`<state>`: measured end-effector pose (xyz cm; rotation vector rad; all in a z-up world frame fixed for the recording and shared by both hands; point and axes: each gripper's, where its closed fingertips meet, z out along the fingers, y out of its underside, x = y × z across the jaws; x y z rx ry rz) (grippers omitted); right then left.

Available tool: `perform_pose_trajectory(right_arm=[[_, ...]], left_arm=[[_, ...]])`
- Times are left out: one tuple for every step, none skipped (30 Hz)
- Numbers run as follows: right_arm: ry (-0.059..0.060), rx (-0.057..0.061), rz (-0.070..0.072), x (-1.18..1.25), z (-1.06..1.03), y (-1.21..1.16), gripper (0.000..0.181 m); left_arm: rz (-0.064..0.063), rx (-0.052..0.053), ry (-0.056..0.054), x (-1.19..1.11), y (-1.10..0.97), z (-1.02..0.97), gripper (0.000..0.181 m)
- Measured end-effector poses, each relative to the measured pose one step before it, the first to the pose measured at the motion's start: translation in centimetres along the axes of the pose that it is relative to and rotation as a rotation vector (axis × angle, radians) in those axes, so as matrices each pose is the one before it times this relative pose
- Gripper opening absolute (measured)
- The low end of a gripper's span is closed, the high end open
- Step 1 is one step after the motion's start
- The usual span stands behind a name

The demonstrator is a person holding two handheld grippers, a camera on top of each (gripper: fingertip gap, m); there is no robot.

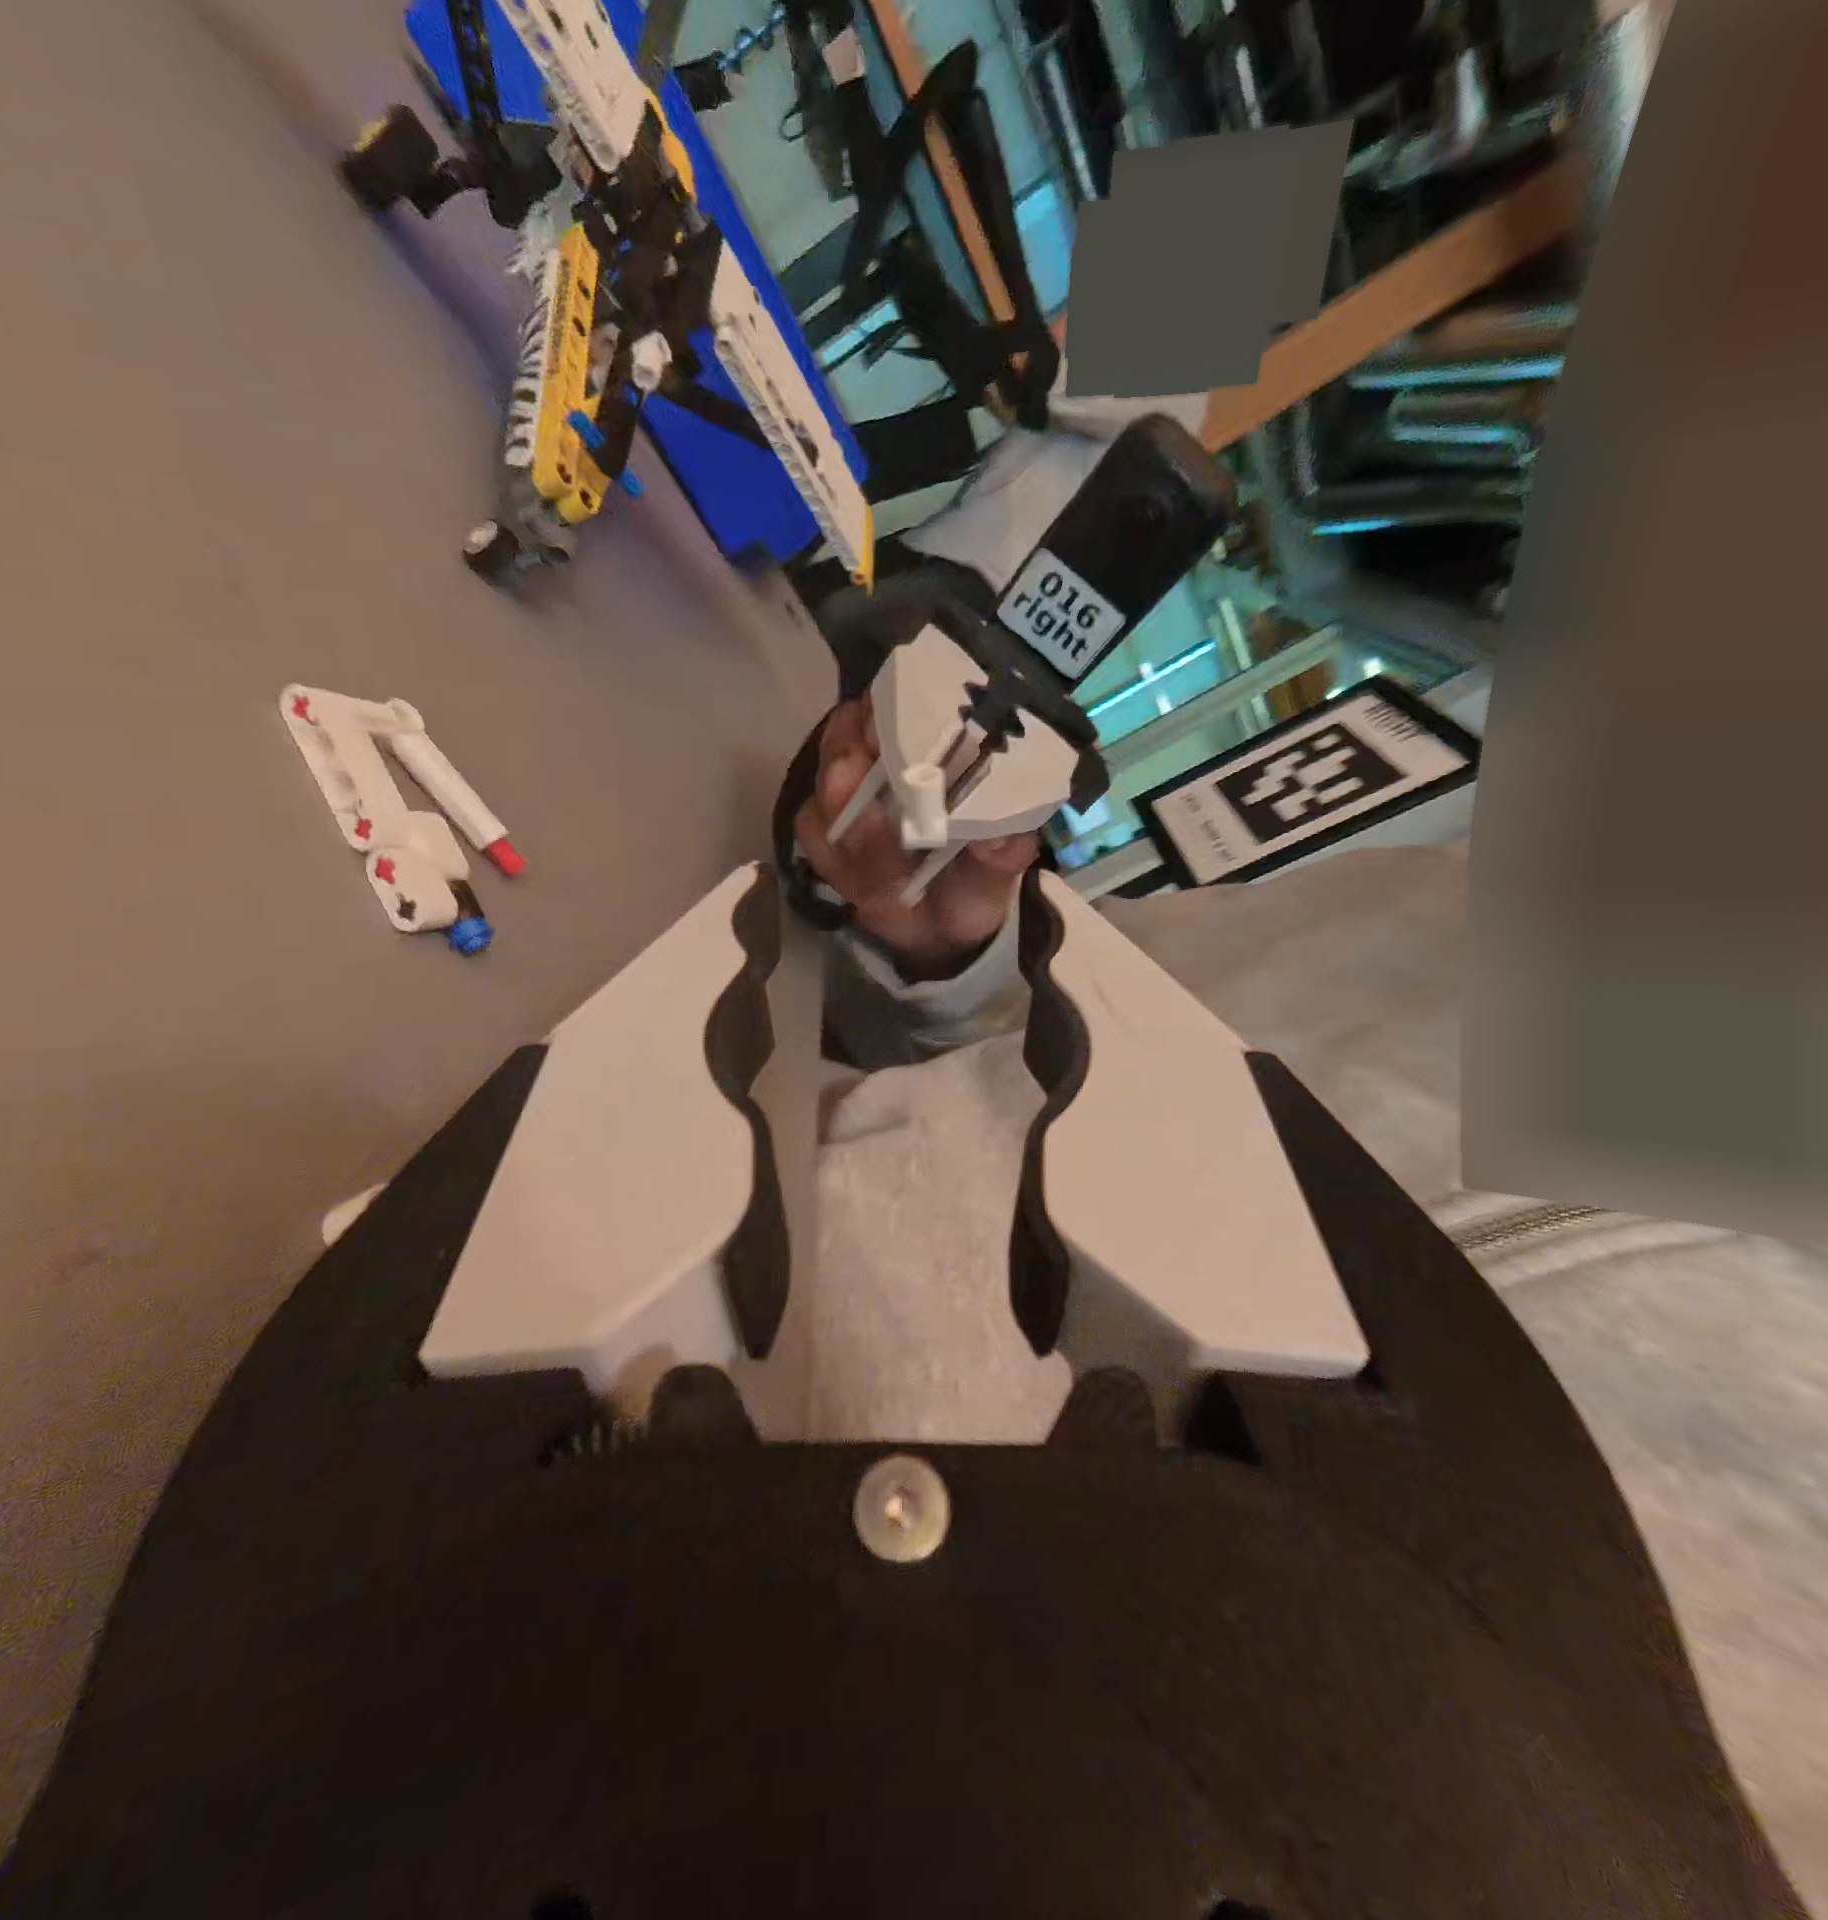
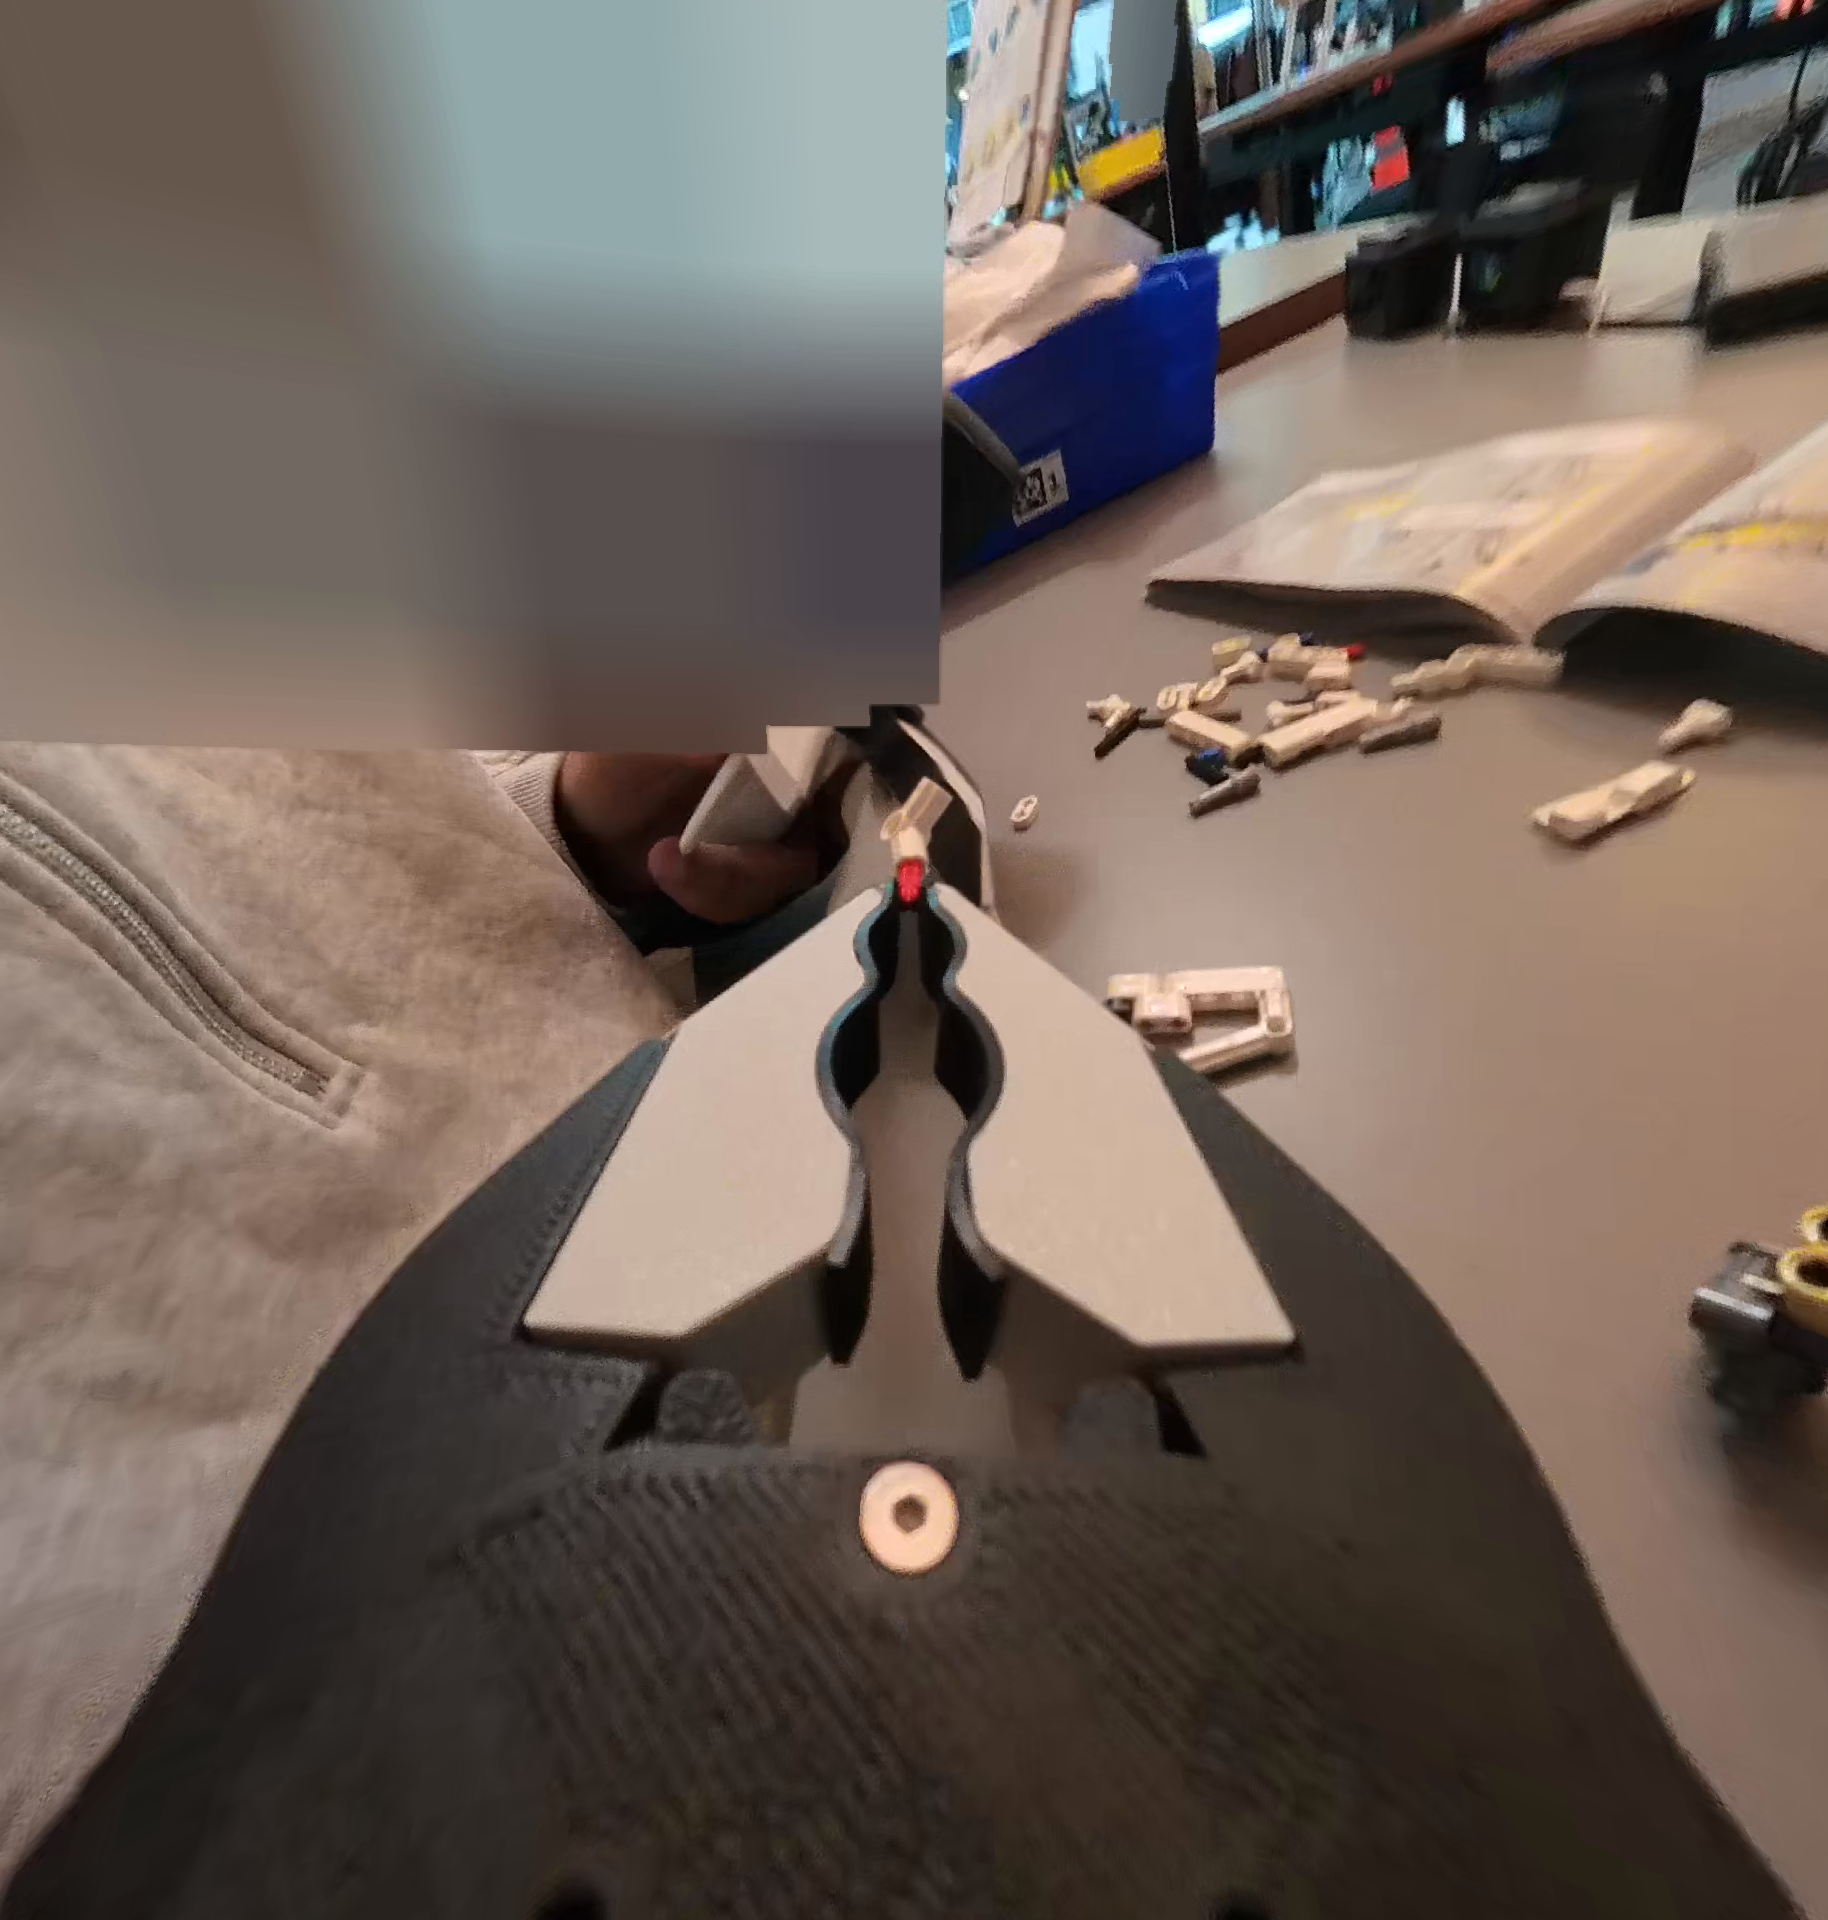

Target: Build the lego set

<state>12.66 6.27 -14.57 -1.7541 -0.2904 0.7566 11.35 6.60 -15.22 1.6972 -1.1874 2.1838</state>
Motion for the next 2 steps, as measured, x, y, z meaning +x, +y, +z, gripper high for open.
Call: perform_pose_trajectory(right_arm=[[-0.0053,0.0096,-0.0299,-0.233,-0.024,-0.204,0.002],[-0.0060,0.0028,-0.0246,-0.200,0.037,-0.106,0.002]], left_arm=[[-0.0279,0.0054,0.0166,-0.051,0.079,-0.064,0.044],[-0.0217,0.0087,0.0193,0.043,0.050,-0.008,0.040]])
